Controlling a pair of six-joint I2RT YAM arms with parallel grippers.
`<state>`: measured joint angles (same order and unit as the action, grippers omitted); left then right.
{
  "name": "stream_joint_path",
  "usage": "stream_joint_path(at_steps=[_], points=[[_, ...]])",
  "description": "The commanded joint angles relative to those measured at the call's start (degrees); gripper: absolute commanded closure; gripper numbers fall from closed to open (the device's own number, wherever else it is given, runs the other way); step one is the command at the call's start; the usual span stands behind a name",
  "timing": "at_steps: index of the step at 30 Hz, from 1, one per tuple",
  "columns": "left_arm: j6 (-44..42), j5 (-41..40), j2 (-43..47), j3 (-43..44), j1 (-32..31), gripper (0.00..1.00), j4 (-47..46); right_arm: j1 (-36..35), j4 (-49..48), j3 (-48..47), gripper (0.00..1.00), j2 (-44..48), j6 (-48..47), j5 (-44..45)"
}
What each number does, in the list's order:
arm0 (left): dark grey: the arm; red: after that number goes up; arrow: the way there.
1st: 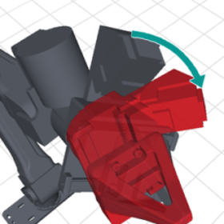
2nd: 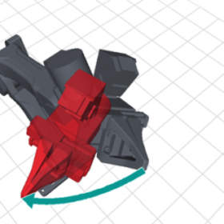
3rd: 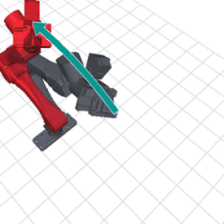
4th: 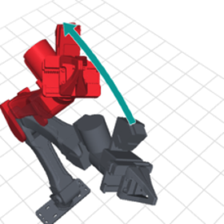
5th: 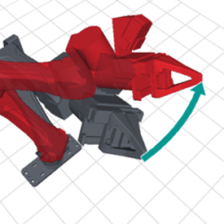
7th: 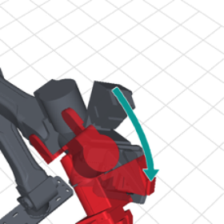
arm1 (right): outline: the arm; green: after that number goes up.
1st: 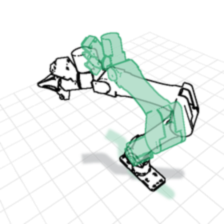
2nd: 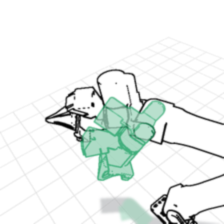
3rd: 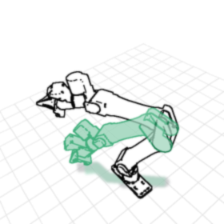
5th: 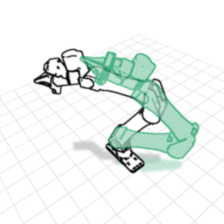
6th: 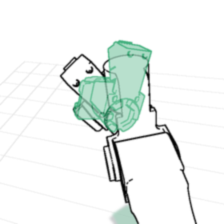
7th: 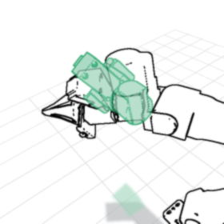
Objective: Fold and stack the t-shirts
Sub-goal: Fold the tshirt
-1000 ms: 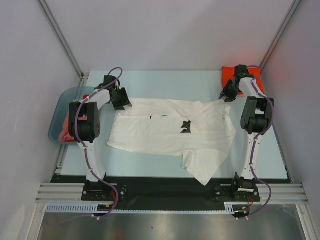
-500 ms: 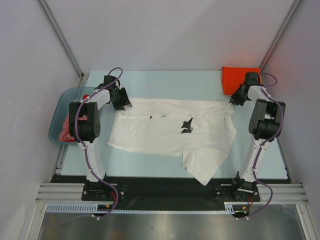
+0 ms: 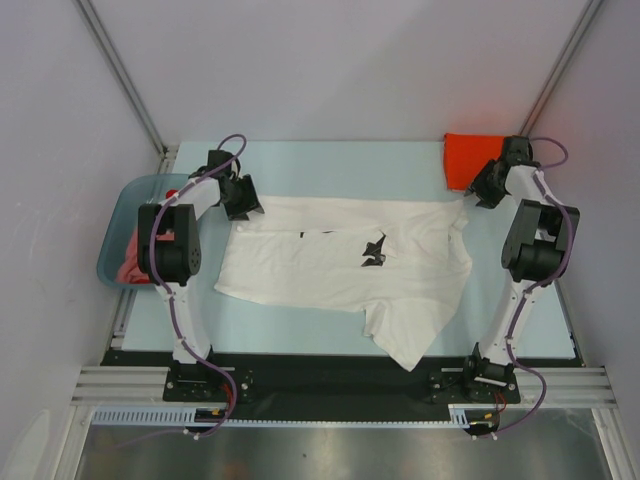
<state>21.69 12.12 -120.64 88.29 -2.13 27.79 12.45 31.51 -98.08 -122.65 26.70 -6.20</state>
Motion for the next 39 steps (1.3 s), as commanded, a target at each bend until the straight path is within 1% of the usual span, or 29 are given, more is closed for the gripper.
stream_joint_path(at_steps=[1,2,4,5,6,7,8,9,10,11,12,13,14,16,17,19,21,23,26,28,30,33,35,39], points=[[-2.62,-0.78,6.11,2.06,-1.64,0.42,1.74,0.38,9.53,-1.16,0.49,6.53,-3.41,3.12],[-2.88,-0.43,8.29,1.28,-2.43,0.41,2.09,0.04,10.32,0.16,0.48,9.68,-3.49,2.86],[-3.06,0.35,10.85,-0.82,-5.59,0.4,2.18,-0.23,11.56,5.16,0.48,12.68,-3.41,0.59],[-2.8,2.01,13.21,-1.71,-8.3,0.39,1.48,-0.4,11.73,7.18,0.48,15.57,-3.06,-3.0],[-2.54,3.86,14.28,-2.76,-9.72,0.39,0.61,-0.75,11.39,9.38,0.48,16.99,-2.88,-4.86],[-1.66,6.23,14.9,-4.77,-11.3,0.39,-0.71,-1.11,10.95,14.53,0.49,18.66,-2.71,-8.1],[-1.04,8.77,15.25,-5.49,-12.88,0.38,-4.11,-1.54,10.42,16.67,0.49,19.98,-2.79,-8.91],[-0.43,14.89,14.74,-5.76,-16.29,0.38,-5.37,-2.42,10.59,18.96,0.5,22.26,-2.88,-9.09],[1.14,17.56,13.95,-5.94,-18.15,0.38,-7.03,-2.69,10.33,20.9,0.51,23.24,-3.05,-9.53],[2.2,20.28,13.07,-6.11,-21.65,0.39,-10.96,-2.87,9.72,24.92,0.55,24.03,-3.14,-11.28],[3.52,23.62,10.8,-6.03,-23.34,0.4,-12.92,-2.95,9.19,26.7,0.58,25.34,-3.75,-11.64],[6.66,25.83,9.65,-5.94,-24.75,0.4,-15.11,-2.87,9.01,28.11,0.6,25.88,-4.02,-11.56],[8.26,26.98,8.76,-5.76,-27.29,0.41,-19.83,-2.78,8.31,30.65,0.64,26.32,-4.46,-11.56],[10.55,27.34,5.61,-4.46,-29.59,0.42,-23.21,-2.69,7.35,32.59,0.67,27.02,-5.6,-13.13],[10.82,27.43,4.11,-3.4,-31.51,0.42,-24.0,-2.6,7.17,33.56,0.69,27.03,-5.87,-13.23],[12.05,25.86,0.52,-0.94,-33.11,0.43,-24.01,-2.43,7.08,34.36,0.69,26.94,-6.57,-13.32],[13.54,24.8,-1.0,-0.31,-35.21,0.43,-25.59,-1.99,7.08,35.67,0.68,27.11,-6.66,-13.4],[13.81,20.5,-2.49,0.65,-37.14,0.44,-23.32,-1.46,7.08,36.03,0.64,27.64,-6.75,-13.58],[14.17,16.72,-3.9,1.09,-38.03,0.48,-21.2,-1.37,6.81,36.12,0.63,27.38,-7.45,-13.67],[14.96,15.83,-4.25,1.27,-38.03,0.49,-21.2,-1.29,7.25,36.21,0.63,26.68,-7.71,-12.18],[15.57,15.22,-4.6,1.27,-38.12,0.5,-21.46,-0.41,6.38,36.64,0.63,25.8,-7.8,-13.4],[16.27,14.86,-5.3,1.97,-38.21,0.5,-21.29,0.03,5.23,36.56,0.64,24.48,-7.71,-14.46],[16.54,13.99,-5.83,3.11,-38.21,0.49,-19.45,0.03,5.23,35.86,0.66,23.6,-7.63,-14.98],[16.45,12.23,-7.33,5.22,-38.21,0.47,-16.28,0.12,4.71,36.03,0.66,22.81,-7.71,-15.34]])
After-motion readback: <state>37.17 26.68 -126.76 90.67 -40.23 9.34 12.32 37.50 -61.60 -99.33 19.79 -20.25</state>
